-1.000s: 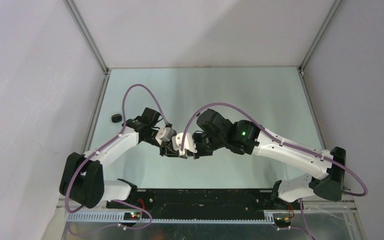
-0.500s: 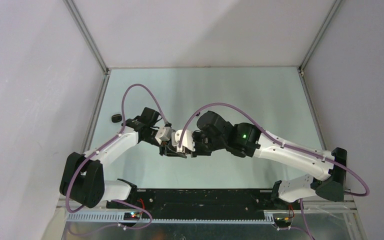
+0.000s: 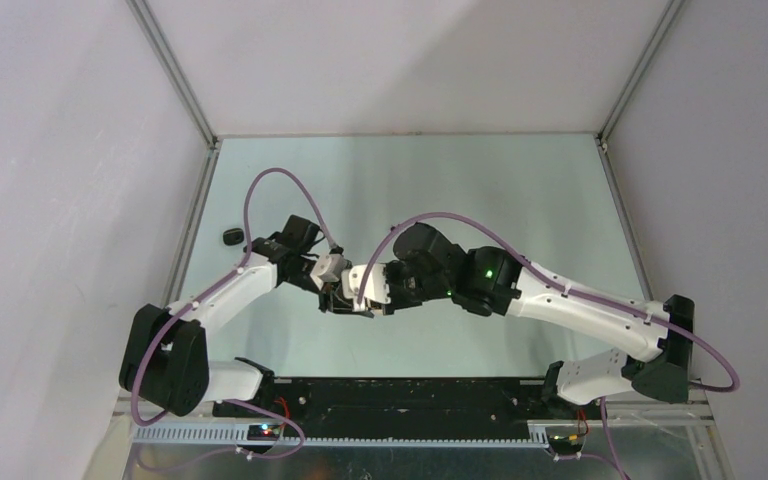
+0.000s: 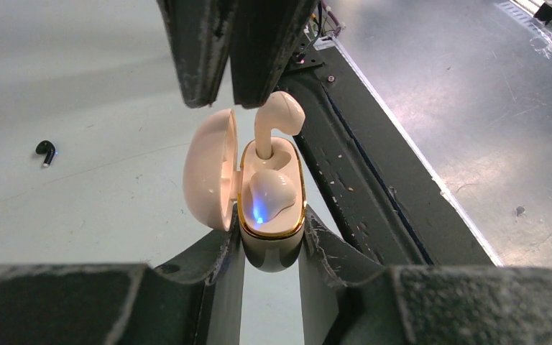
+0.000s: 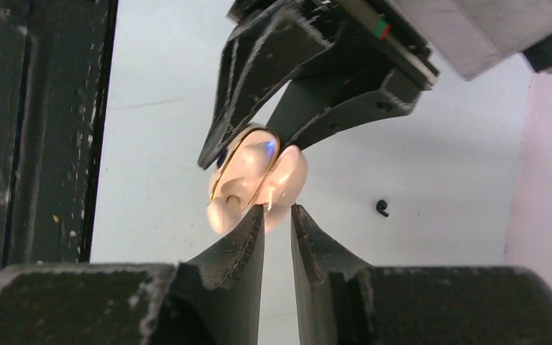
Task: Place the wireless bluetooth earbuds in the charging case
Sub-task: Place the earbud in the charging case.
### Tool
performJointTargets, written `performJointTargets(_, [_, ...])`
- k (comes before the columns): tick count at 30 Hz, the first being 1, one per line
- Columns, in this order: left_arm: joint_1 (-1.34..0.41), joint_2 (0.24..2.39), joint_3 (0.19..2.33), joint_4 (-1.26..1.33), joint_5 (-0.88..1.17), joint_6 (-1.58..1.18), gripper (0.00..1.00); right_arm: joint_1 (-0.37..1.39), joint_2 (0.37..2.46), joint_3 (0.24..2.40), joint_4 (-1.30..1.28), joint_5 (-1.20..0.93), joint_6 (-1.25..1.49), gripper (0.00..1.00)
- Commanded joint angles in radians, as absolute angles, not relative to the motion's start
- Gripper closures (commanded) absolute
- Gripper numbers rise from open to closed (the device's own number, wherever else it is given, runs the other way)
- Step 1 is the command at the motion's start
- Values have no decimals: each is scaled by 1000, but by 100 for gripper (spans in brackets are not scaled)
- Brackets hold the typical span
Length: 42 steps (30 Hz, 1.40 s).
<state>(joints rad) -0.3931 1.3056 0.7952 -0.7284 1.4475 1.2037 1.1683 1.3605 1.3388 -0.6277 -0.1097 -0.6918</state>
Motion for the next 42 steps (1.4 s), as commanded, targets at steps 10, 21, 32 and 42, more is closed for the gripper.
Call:
performJointTargets(10, [-394, 1280, 813, -685, 1465, 1163, 100, 1162, 1336, 1418, -928, -308, -1127, 71])
performJointTargets(21, [-397, 1281, 802, -647, 1463, 1120, 100, 1173, 1398, 1485, -933, -302, -1159, 69])
performJointTargets(32, [-401, 1267, 792, -626, 1456, 1106, 100, 1190, 1476, 1516, -899, -251, -1133, 65])
performJointTargets(42, [-402, 1262, 787, -623, 1454, 1106, 100, 1193, 1464, 1504, -783, -202, -990, 80])
